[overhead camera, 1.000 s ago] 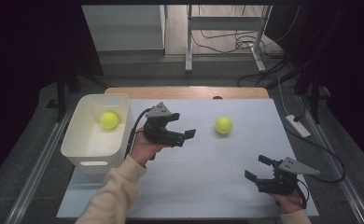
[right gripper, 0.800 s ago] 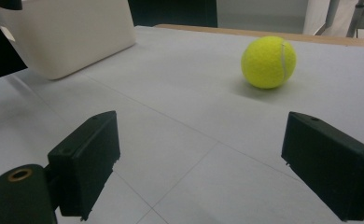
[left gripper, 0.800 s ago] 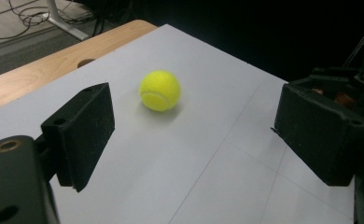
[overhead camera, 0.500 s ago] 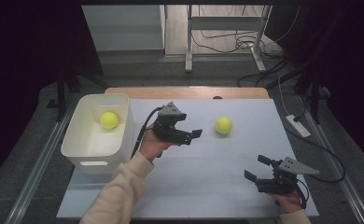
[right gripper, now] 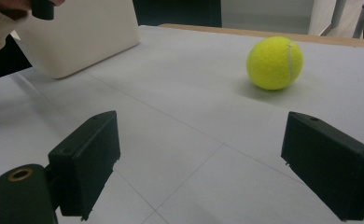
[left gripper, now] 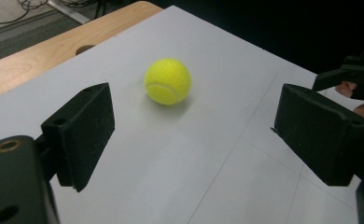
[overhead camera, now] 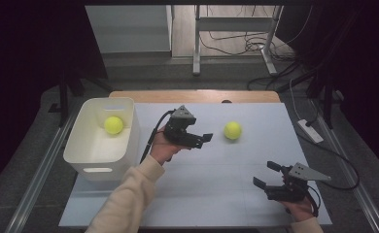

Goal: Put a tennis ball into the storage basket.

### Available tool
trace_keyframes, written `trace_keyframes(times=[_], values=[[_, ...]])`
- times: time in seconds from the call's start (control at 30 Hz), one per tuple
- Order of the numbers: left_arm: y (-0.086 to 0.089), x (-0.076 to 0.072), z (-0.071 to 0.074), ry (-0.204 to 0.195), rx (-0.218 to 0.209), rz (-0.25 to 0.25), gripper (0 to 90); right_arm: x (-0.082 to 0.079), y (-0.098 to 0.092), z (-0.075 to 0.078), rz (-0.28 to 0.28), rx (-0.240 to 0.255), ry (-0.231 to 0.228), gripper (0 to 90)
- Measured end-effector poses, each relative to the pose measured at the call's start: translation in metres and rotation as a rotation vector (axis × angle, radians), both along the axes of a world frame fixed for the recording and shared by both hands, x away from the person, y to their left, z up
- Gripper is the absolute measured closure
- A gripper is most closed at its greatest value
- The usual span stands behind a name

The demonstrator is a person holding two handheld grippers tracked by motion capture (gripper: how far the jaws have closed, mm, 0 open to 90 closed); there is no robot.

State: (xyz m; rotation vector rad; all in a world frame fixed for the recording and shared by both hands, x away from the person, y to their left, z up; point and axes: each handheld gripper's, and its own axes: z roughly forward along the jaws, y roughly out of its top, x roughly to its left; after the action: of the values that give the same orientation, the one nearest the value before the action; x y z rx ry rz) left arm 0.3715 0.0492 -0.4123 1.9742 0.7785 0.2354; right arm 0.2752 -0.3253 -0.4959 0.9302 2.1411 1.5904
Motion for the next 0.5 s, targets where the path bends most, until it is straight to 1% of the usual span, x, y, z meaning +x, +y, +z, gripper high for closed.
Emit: trace_keyframes(times=[0.17, 0.33, 0.5], values=[[-0.004, 0.006, -0.005, 0.017, -0.006, 0.005, 13.1, -0.001, 0.001, 0.001, 0.002, 0.002, -0.007, 11.5], [-0.011, 0.012, -0.014, 0.034, 0.016, -0.005, 13.0, 0.001, 0.002, 0.000, 0.008, -0.001, -0.001, 11.4], [-0.014, 0.018, -0.017, 0.041, 0.015, 0.000, 13.1, 0.002, 0.002, 0.000, 0.011, -0.002, -0.004, 11.4]])
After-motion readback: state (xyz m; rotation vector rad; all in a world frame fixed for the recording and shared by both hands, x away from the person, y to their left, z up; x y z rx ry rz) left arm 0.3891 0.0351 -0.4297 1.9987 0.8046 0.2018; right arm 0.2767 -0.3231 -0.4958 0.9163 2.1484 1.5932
